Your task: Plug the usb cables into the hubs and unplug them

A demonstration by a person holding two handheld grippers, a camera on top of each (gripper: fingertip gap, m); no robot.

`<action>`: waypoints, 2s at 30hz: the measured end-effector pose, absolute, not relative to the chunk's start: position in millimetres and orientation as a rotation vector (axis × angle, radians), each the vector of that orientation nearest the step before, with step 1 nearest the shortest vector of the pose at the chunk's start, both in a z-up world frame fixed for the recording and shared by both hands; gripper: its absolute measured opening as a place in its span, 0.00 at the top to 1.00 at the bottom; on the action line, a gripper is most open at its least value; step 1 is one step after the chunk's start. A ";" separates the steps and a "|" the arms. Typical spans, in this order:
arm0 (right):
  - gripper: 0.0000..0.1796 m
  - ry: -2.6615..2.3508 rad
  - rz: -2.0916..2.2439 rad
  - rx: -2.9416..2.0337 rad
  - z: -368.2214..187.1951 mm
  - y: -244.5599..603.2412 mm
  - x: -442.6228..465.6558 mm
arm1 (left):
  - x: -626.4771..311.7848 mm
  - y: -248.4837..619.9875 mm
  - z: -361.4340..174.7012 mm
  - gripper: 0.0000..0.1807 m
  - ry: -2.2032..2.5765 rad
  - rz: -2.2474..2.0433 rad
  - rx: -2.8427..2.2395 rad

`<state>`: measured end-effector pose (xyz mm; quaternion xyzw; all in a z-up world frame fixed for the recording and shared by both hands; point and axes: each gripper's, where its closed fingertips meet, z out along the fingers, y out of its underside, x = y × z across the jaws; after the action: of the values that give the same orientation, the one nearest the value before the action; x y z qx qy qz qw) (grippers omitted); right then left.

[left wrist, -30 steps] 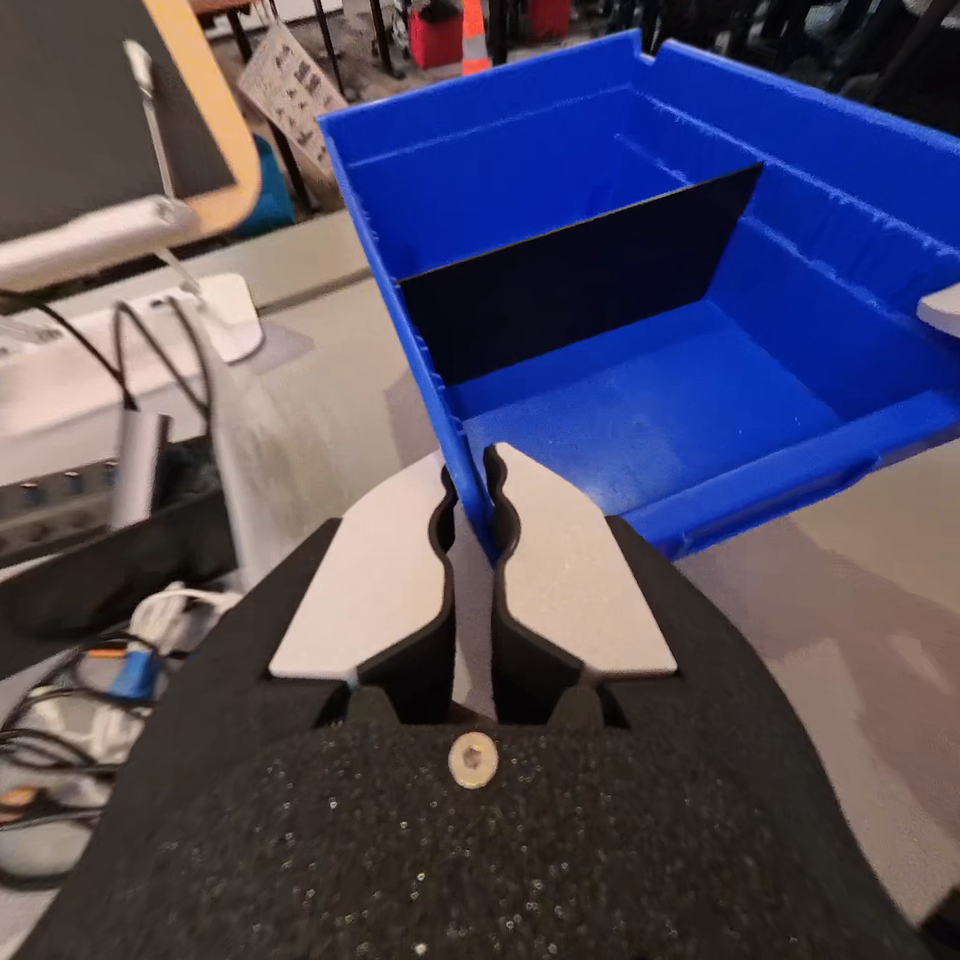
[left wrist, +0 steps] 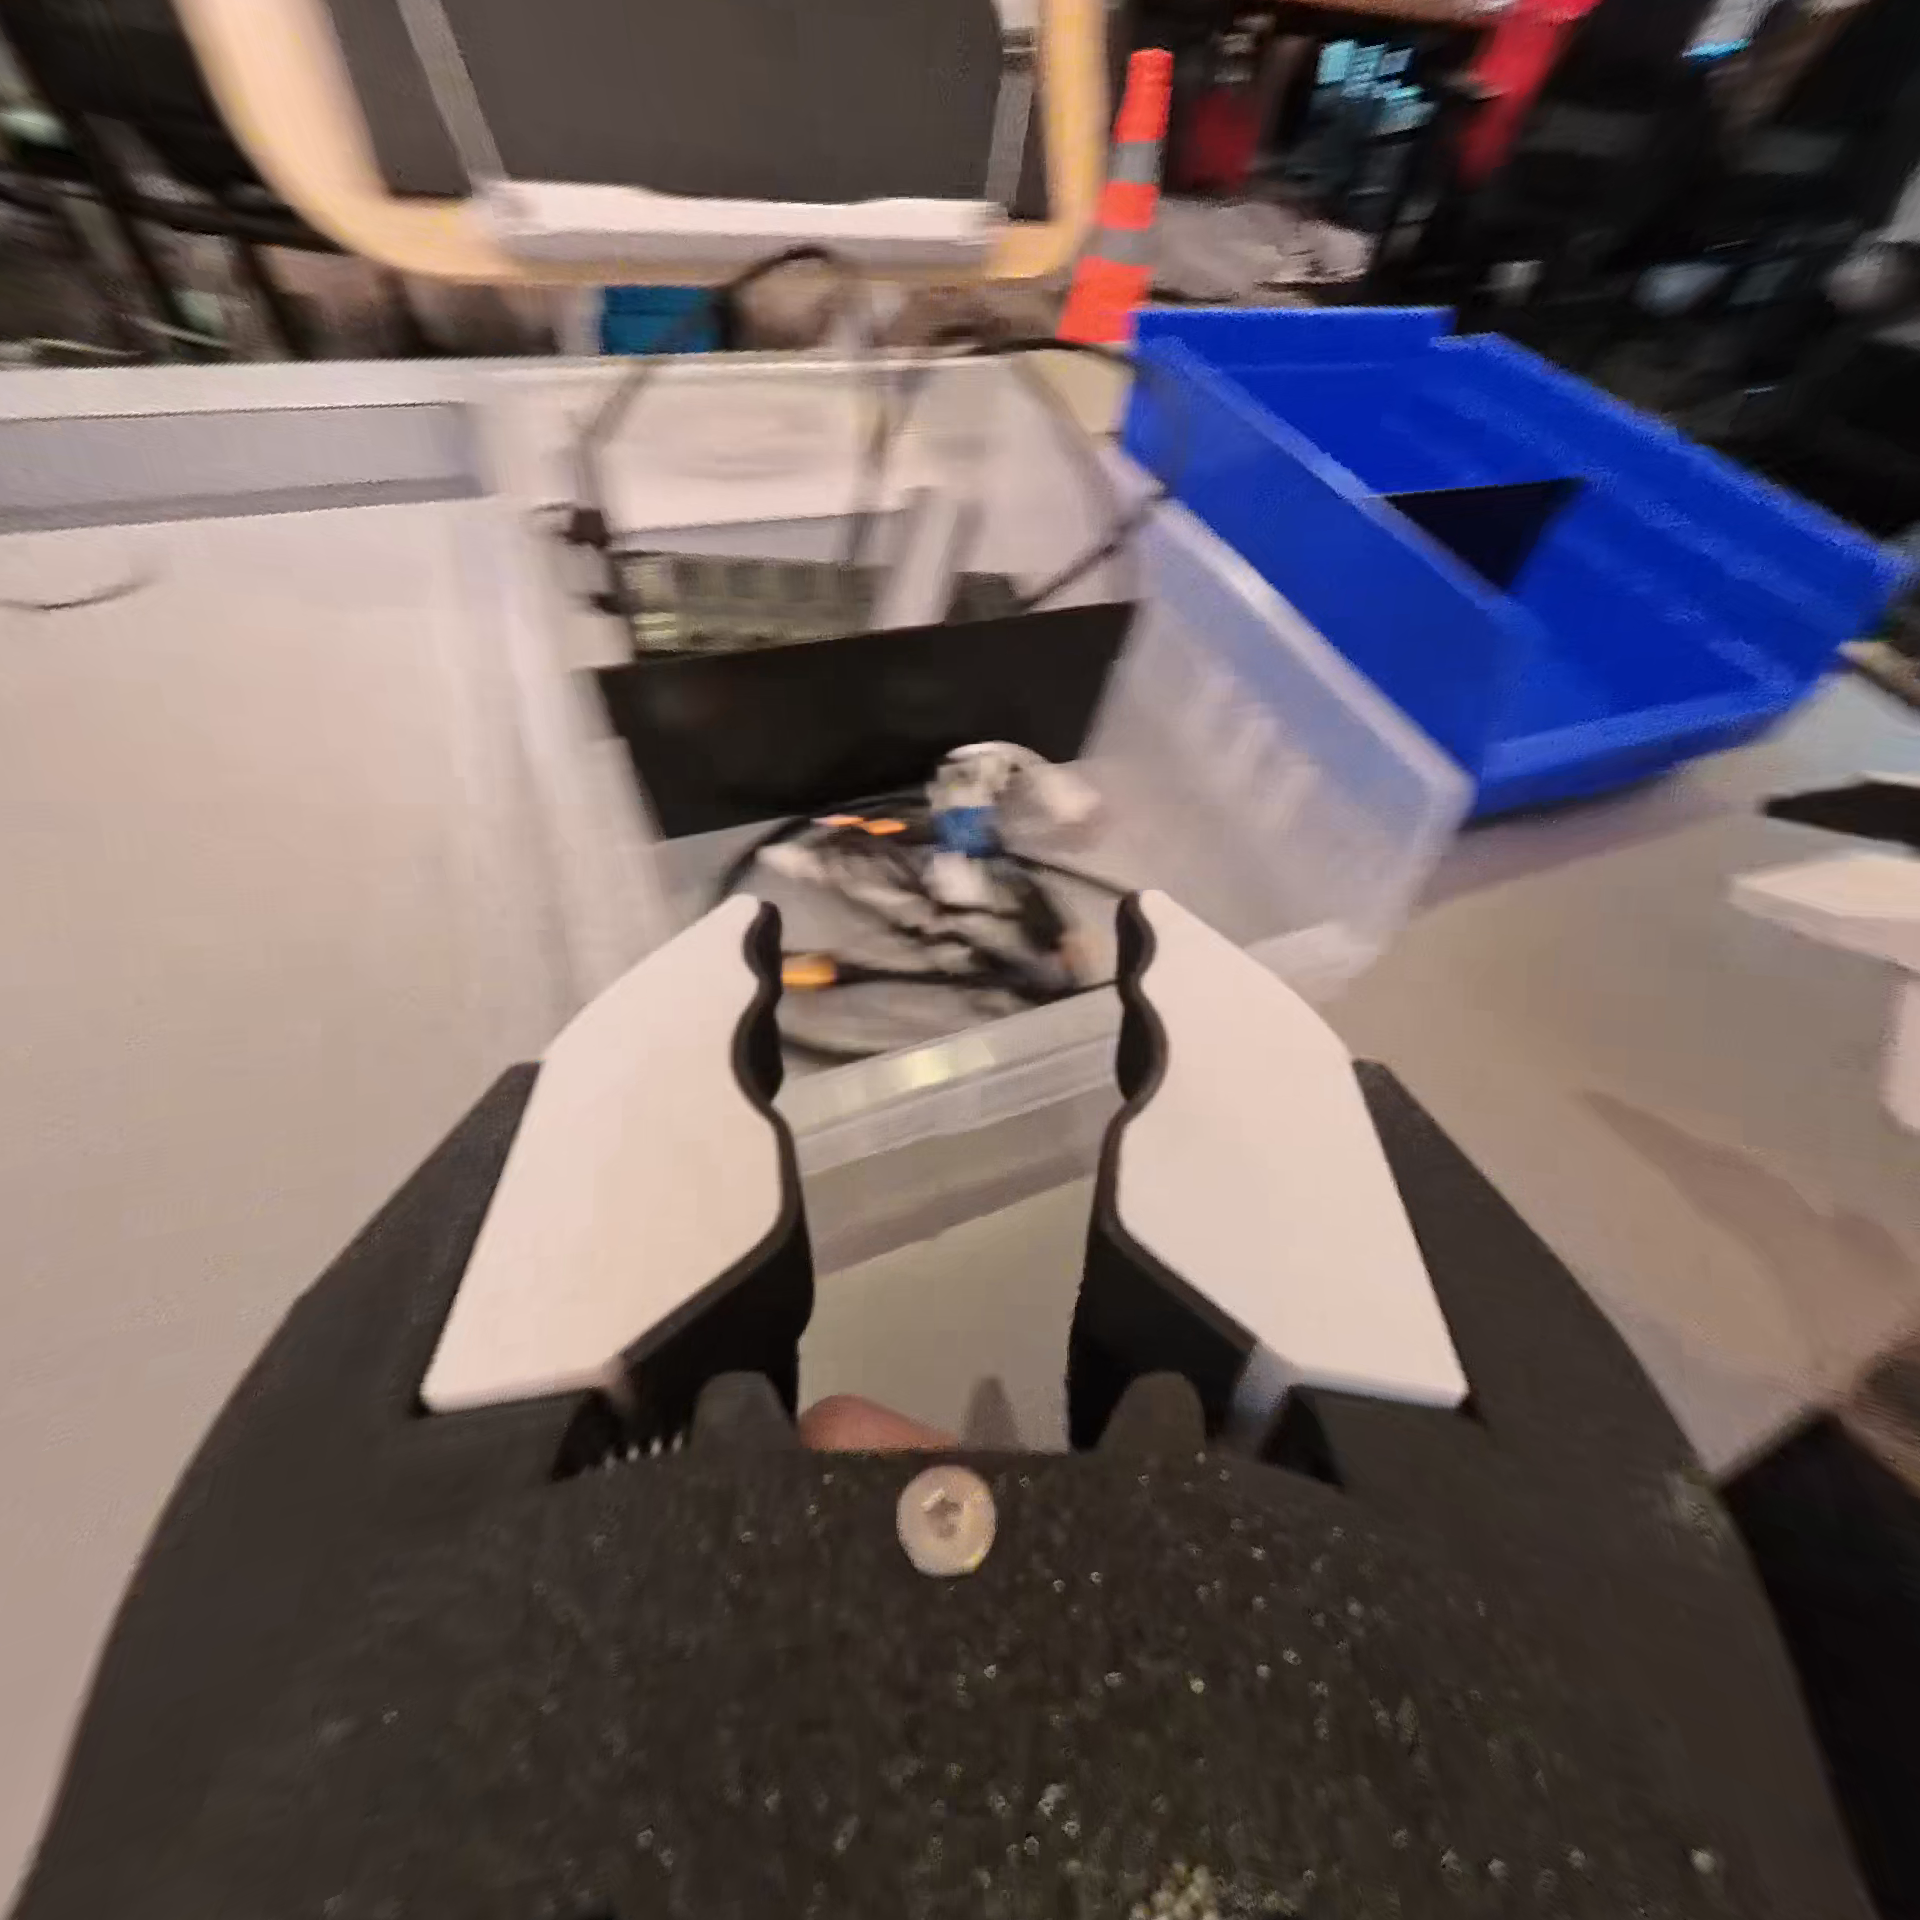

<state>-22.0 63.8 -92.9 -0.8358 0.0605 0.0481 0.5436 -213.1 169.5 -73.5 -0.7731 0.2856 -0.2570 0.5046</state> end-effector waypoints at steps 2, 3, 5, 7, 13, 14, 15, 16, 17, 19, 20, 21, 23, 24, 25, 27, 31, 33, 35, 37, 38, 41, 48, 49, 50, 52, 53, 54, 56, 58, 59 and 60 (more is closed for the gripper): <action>0.67 0.091 0.166 -2.033 -109.9 83.2 -60.6 | -247.5 191.8 -84.0 0.62 0.646 -0.518 -1.911; 0.67 0.104 0.213 -2.051 -113.5 94.0 -75.3 | -256.2 199.6 -88.9 0.62 0.641 -0.495 -1.927; 0.68 0.153 0.254 -2.020 -112.1 118.7 -89.0 | -259.7 212.5 -97.4 0.65 0.656 -0.487 -1.931; 0.73 0.218 0.129 -2.019 -117.2 140.4 -76.0 | -257.0 229.2 -108.3 0.67 0.675 -0.468 -1.945; 0.95 0.265 0.004 -2.061 -136.3 168.6 -71.7 | -238.7 240.4 -140.0 0.90 0.669 -0.673 -2.083; 0.95 0.274 -0.014 -2.068 -136.2 169.1 -73.9 | -243.3 241.5 -139.3 0.92 0.698 -0.596 -2.079; 0.96 0.281 -0.038 -2.080 -136.2 169.2 -77.4 | -250.0 243.8 -137.8 0.95 0.731 -0.498 -2.063; 0.96 0.277 -0.067 -2.089 -136.0 169.8 -83.5 | -258.0 246.6 -136.1 0.97 0.752 -0.409 -2.038; 0.97 0.276 -0.105 -2.096 -135.7 170.9 -90.6 | -266.4 249.1 -134.6 0.98 0.753 -0.367 -2.021; 0.98 0.282 -0.126 -2.086 -132.7 176.5 -110.5 | -288.7 255.8 -130.7 0.98 0.706 -0.368 -2.024; 0.98 0.275 -0.115 -2.076 -130.6 181.2 -123.8 | -302.6 261.1 -126.4 0.98 0.683 -0.355 -2.023; 0.97 0.269 -0.105 -2.069 -129.2 188.9 -138.4 | -316.9 268.2 -120.1 0.99 0.660 -0.336 -2.015; 0.97 0.266 -0.102 -2.048 -124.3 203.8 -167.1 | -344.2 286.4 -108.5 0.99 0.627 -0.292 -1.985; 0.97 0.247 -0.125 -2.030 -119.9 213.0 -180.6 | -357.6 296.2 -106.5 0.99 0.615 -0.277 -1.973; 0.97 0.227 -0.135 -2.009 -115.0 222.5 -194.0 | -371.6 305.1 -105.7 0.99 0.590 -0.272 -1.967; 0.97 0.188 -0.141 -1.997 -108.3 239.4 -220.3 | -399.9 318.2 -103.8 0.99 0.514 -0.290 -1.976; 0.97 0.145 -0.113 -2.001 -113.5 261.7 -267.8 | -449.9 332.5 -104.4 0.99 0.435 -0.234 -1.995; 0.97 0.131 -0.088 -2.033 -123.4 270.3 -283.0 | -464.3 337.5 -114.3 0.99 0.421 -0.239 -2.024; 0.97 0.136 -0.070 -2.064 -132.2 276.2 -287.4 | -469.3 338.9 -128.6 1.00 0.412 -0.240 -2.077; 0.97 0.144 -0.082 -2.073 -132.2 279.9 -284.2 | -466.3 339.7 -132.4 0.99 0.397 -0.284 -2.079; 0.97 0.140 -0.074 -2.077 -132.3 281.5 -283.1 | -465.6 340.5 -132.6 0.99 0.418 -0.266 -2.082; 0.96 0.088 -0.043 -2.099 -132.9 283.8 -286.2 | -467.7 345.3 -133.1 0.99 0.437 -0.234 -2.090; 0.90 -0.242 0.286 -2.091 -126.9 221.3 -298.4 | -471.7 347.1 -132.5 0.93 0.359 -0.232 -2.049; 0.87 -0.301 0.344 -2.072 -123.9 199.9 -295.6 | -473.6 344.6 -133.2 0.87 0.370 -0.194 -2.051; 0.86 -0.345 0.372 -2.058 -122.6 180.2 -287.5 | -475.1 342.0 -131.4 0.86 0.376 -0.166 -2.043; 0.81 -0.418 0.375 -2.033 -123.2 145.6 -259.7 | -478.3 337.3 -124.9 0.86 0.371 -0.134 -2.015; 0.79 -0.422 0.346 -2.008 -122.3 133.5 -238.6 | -479.9 335.2 -123.1 0.85 0.365 -0.123 -2.008; 0.79 -0.403 0.311 -1.974 -120.3 124.8 -214.4 | -481.4 332.8 -122.9 0.83 0.364 -0.106 -2.008; 0.79 -0.326 0.291 -1.946 -120.0 112.0 -163.7 | -483.8 326.4 -123.2 0.81 0.363 -0.069 -2.016; 0.79 -0.223 0.226 -1.961 -126.1 103.1 -104.1 | -481.0 317.8 -118.5 0.80 0.333 -0.079 -2.018; 0.79 -0.145 0.207 -1.968 -127.2 99.3 -75.3 | -478.2 312.3 -114.4 0.80 0.307 -0.095 -2.015; 0.79 -0.074 0.217 -1.977 -128.3 94.5 -49.6 | -475.5 306.2 -110.4 0.80 0.278 -0.111 -2.008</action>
<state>-49.6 94.5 -128.3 -0.8331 -0.0313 0.0914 0.5446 -475.5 306.2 -110.4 -0.8402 0.1164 -0.0464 0.5276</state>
